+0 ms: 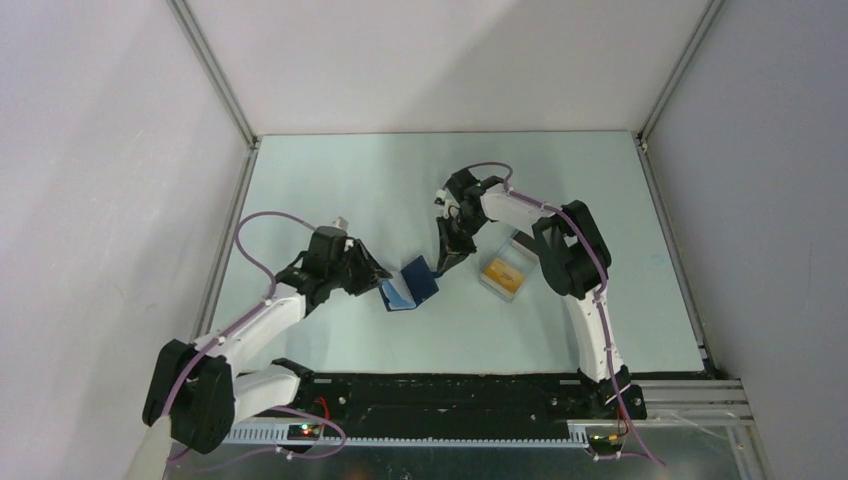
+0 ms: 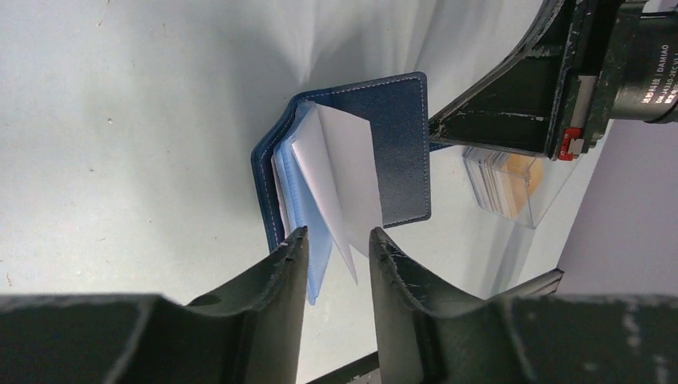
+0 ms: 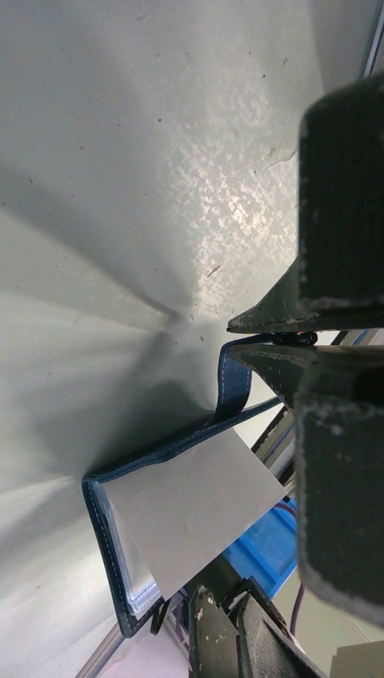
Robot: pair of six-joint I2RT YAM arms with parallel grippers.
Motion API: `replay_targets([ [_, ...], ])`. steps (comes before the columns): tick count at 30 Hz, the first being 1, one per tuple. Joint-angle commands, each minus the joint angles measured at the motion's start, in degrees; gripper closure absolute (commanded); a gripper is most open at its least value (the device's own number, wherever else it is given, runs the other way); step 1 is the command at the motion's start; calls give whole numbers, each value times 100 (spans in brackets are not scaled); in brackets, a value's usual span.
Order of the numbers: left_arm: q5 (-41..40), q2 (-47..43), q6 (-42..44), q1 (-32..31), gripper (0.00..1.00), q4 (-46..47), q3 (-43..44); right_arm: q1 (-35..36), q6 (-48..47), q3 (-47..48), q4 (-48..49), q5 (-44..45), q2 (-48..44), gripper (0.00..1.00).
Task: Put the credit cards into the card holder
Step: Open the card holder at the center of the board.
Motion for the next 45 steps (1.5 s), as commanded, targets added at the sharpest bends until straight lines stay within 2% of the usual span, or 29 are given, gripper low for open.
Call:
replay_targets([
  [1, 25, -172, -26, -34, 64, 110, 43, 52, -113, 230, -130, -12, 92, 100],
  [4, 26, -244, 4, -32, 76, 107, 8, 66, -110, 230, -131, -21, 117, 100],
  [13, 76, 152, 47, -99, 99, 113, -12, 49, -118, 235, -136, 5, 169, 100],
  [23, -89, 219, -74, -236, 100, 113, -210, 9, -144, 208, -159, 37, 228, 100],
  [35, -75, 1259, -5, -483, 98, 165, 390, 37, -206, 209, -175, 77, 279, 100],
  [45, 286, 1678, -126, -622, 97, 1082, 550, 110, -350, 230, -122, 27, 281, 97],
])
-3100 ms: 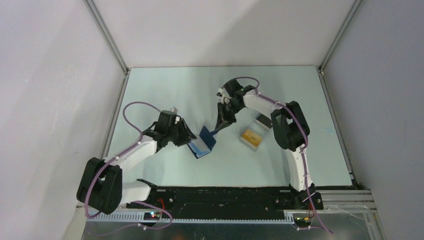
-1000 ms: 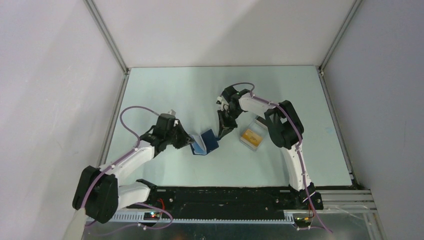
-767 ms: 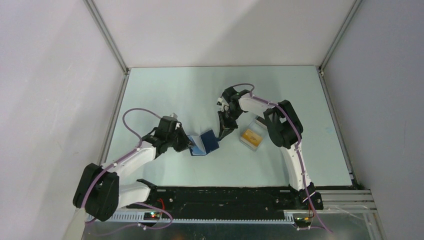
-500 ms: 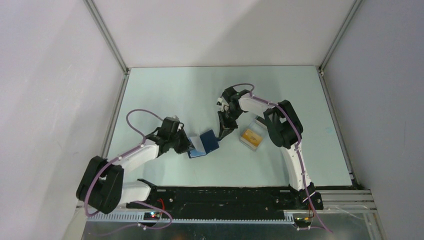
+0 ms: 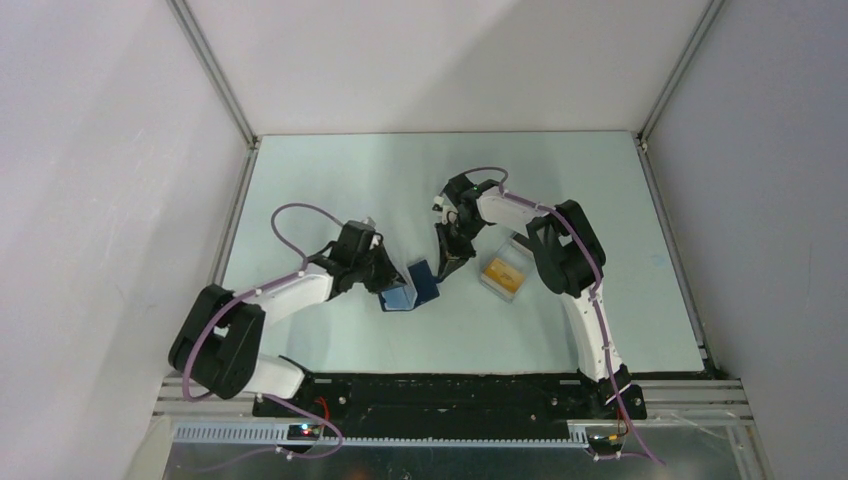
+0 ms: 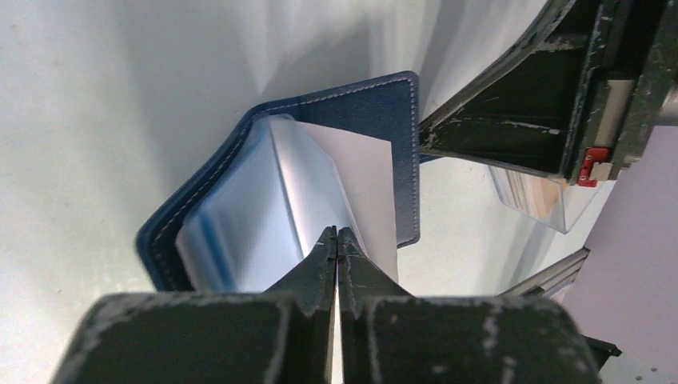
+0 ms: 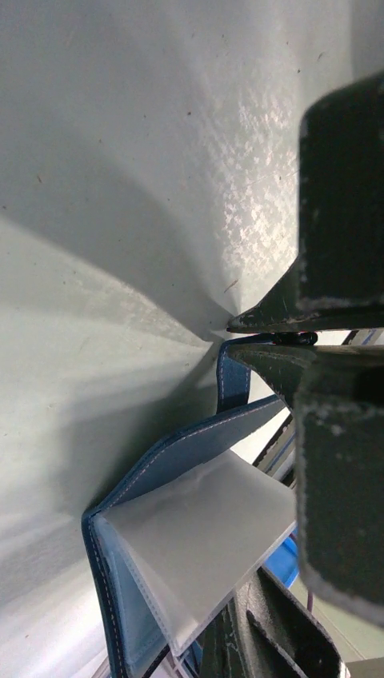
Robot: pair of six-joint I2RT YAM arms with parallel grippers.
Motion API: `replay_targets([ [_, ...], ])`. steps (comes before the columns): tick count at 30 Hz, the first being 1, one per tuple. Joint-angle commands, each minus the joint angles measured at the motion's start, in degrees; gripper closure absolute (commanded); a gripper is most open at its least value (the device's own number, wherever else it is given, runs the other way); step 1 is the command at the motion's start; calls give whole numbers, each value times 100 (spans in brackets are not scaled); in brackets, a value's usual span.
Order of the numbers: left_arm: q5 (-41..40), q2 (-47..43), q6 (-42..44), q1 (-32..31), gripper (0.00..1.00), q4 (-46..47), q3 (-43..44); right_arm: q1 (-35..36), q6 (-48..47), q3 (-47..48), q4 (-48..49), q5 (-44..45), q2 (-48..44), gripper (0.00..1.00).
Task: Put the credit cards into the card holder
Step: Open the card holder at the center of the board.
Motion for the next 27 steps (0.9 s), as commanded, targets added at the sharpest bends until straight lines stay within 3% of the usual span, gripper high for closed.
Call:
replay_targets([
  [1, 219, 290, -66, -89, 97, 586, 107, 57, -148, 202, 0, 5, 57, 97],
  [6, 179, 853, -57, -124, 94, 386, 192, 63, -167, 168, 24, 11, -45, 89],
  [7, 162, 949, -80, -140, 93, 376, 202, 62, -176, 156, 26, 40, -95, 84],
  [9, 115, 1067, -91, -157, 89, 350, 234, 57, -167, 59, 69, 203, -322, 64],
  [11, 74, 1146, -96, -167, 86, 301, 280, 56, -146, -82, 156, 366, -622, 53],
  [14, 46, 1205, -96, -178, 79, 274, 305, 63, -131, -249, 272, 556, -1106, 46],
  [18, 6, 1276, -102, -180, 68, 217, 321, 73, -115, -274, 246, 628, -1476, 46],
  [22, 12, 1422, -66, -181, 55, 171, 410, 118, -174, -445, 531, -43, -1778, 48],
  [24, 17, 1476, -65, -188, 54, 133, 446, 175, -212, -399, 520, -373, -1694, 55],
  [27, 5, 1517, -70, -189, 54, 85, 468, 271, -332, -77, 149, -716, -1230, 79],
])
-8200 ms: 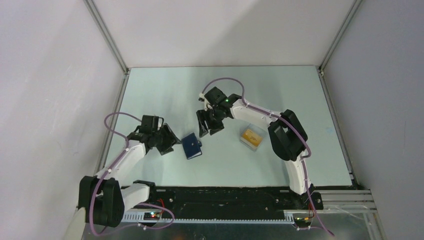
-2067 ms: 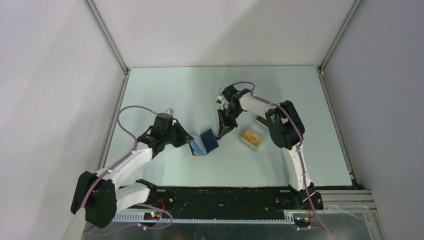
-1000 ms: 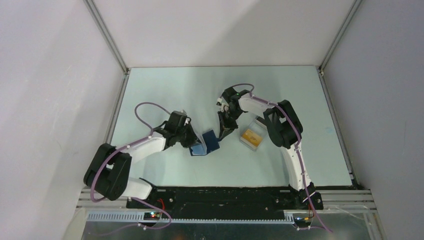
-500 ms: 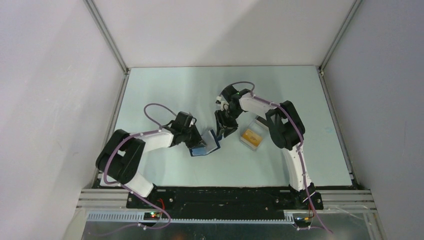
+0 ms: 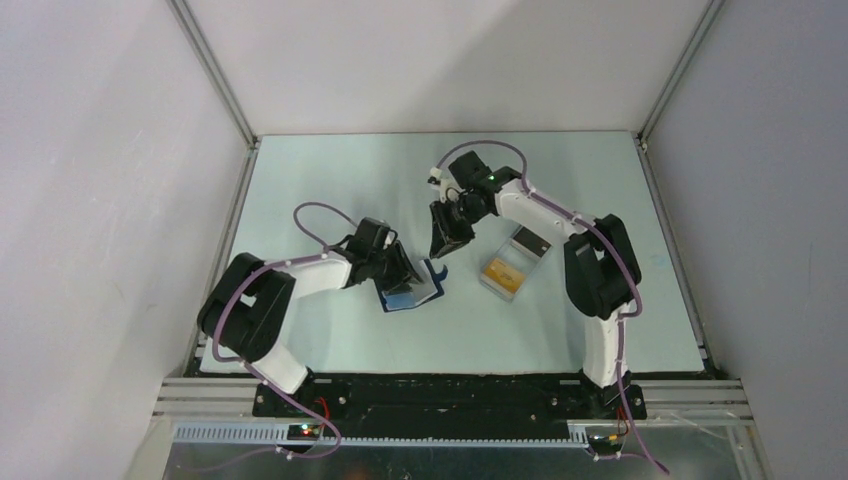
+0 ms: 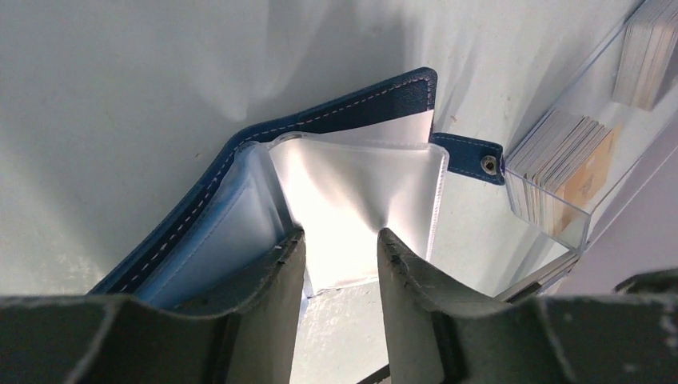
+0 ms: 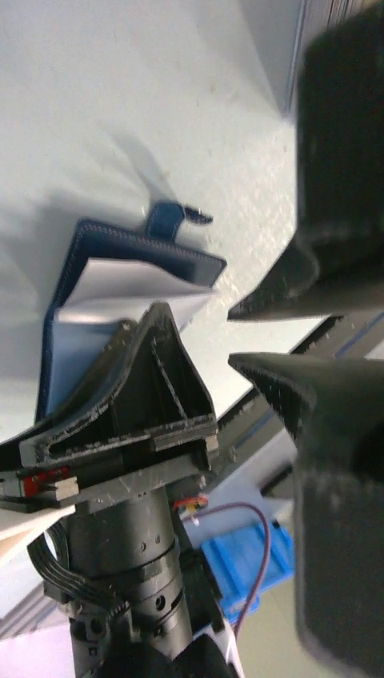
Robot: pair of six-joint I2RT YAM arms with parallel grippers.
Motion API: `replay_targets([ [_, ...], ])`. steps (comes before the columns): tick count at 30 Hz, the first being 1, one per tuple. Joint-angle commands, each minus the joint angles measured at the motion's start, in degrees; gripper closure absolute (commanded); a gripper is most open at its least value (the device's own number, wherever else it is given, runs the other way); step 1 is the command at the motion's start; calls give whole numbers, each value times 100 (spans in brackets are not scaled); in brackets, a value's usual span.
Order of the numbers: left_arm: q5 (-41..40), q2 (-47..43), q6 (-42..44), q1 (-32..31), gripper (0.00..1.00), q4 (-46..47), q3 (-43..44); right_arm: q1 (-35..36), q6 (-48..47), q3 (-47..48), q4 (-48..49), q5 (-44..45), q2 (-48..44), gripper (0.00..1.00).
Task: Put the credit cards into the card holder
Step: Open the card holder at the center of the board.
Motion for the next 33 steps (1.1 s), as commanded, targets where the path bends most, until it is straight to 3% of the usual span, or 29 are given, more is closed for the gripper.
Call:
replay_targets([
  [1, -353, 282, 90, -43, 55, -289, 12, 211, -223, 334, -313, -673, 488, 86],
  [5, -365, 268, 90, -40, 64, -331, 17, 318, -256, 722, -676, -612, 1168, 97],
  [8, -354, 276, 84, -42, 77, -345, 23, 372, -230, 814, -674, -611, 1367, 98],
  [11, -352, 277, 79, -45, 83, -371, 29, 394, -202, 972, -734, -446, 1598, 98],
  [15, -363, 151, 89, -41, 84, -426, 10, 391, -157, 1057, -864, 182, 1805, 99],
  [21, -606, -470, 150, -28, 71, -909, -65, 379, -92, 1046, -1140, 1307, 2127, 100],
  [26, -1009, -706, 246, 18, 70, -1757, -18, 338, -47, 860, -1113, 1445, 2230, 100],
  [33, -1281, -400, 505, 99, 76, -2619, 308, 354, -76, 810, -1055, 1435, 2267, 100],
])
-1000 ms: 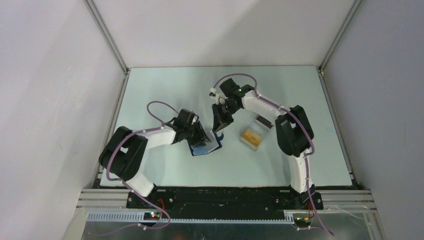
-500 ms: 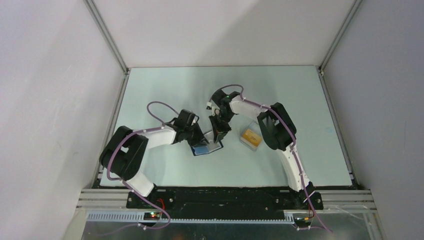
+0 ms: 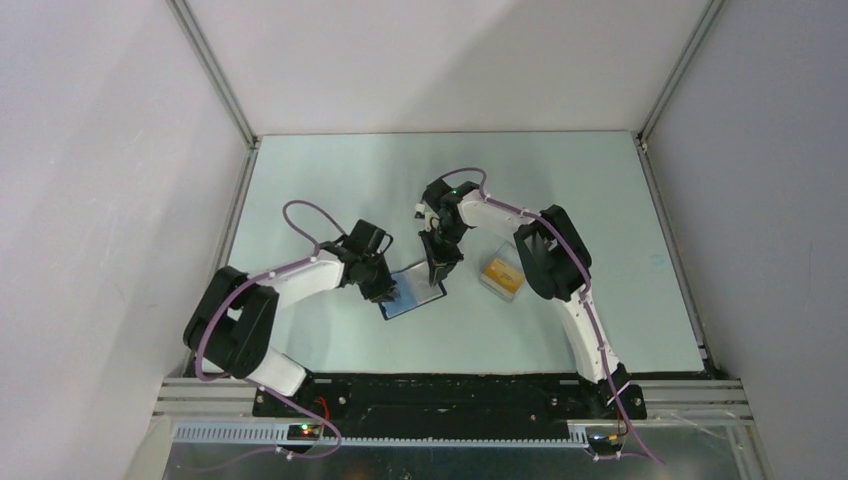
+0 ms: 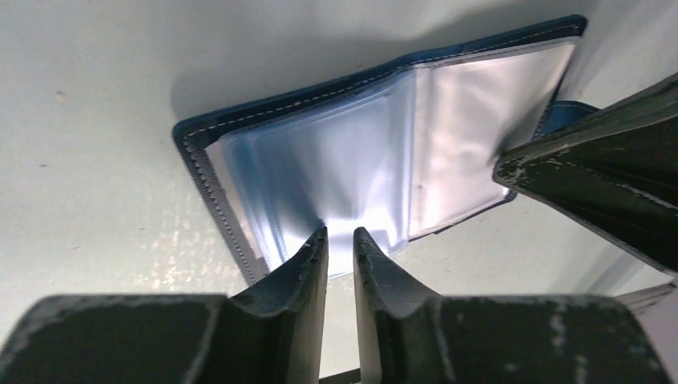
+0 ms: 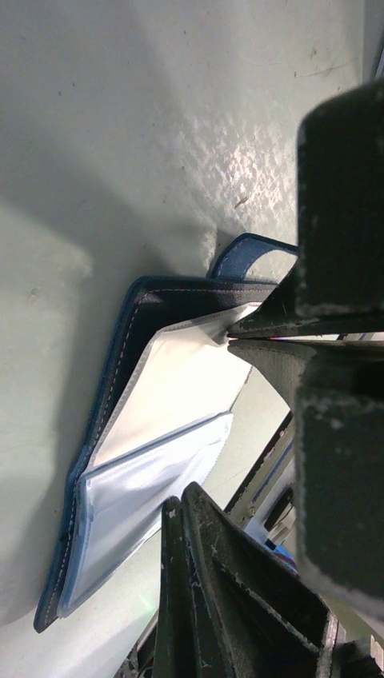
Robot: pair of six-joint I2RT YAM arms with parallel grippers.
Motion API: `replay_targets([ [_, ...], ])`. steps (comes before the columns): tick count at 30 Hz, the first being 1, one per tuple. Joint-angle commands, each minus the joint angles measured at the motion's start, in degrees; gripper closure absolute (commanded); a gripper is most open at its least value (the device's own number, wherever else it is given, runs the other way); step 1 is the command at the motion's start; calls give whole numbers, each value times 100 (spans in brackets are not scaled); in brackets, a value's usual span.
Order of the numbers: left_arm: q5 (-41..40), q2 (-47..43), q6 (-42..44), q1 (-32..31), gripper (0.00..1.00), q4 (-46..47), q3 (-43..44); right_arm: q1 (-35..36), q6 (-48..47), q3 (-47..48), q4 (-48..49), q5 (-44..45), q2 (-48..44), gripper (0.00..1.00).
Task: Put the credit cards into the card holder
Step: Open the card holder at the center of the board.
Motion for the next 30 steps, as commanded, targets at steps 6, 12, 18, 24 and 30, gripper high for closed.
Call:
replay_targets([
  [6, -465, 788, 552, 94, 81, -1072, 533, -48, -165, -188, -41, 877, 385, 100],
  [12, -715, 915, 742, 85, 91, -1485, 940, -74, -198, -322, 48, 1325, 220, 100],
  [18, -565, 825, 1037, -8, 98, -1498, 1420, -56, -232, -415, 143, 1262, 106, 100],
  [24, 268, 1014, 1000, -18, 100, -938, 2019, -62, -181, -407, 243, 950, 85, 100],
  [30, 428, 1531, 911, -118, 100, -848, 2246, -93, -112, -455, 321, 764, 92, 100],
])
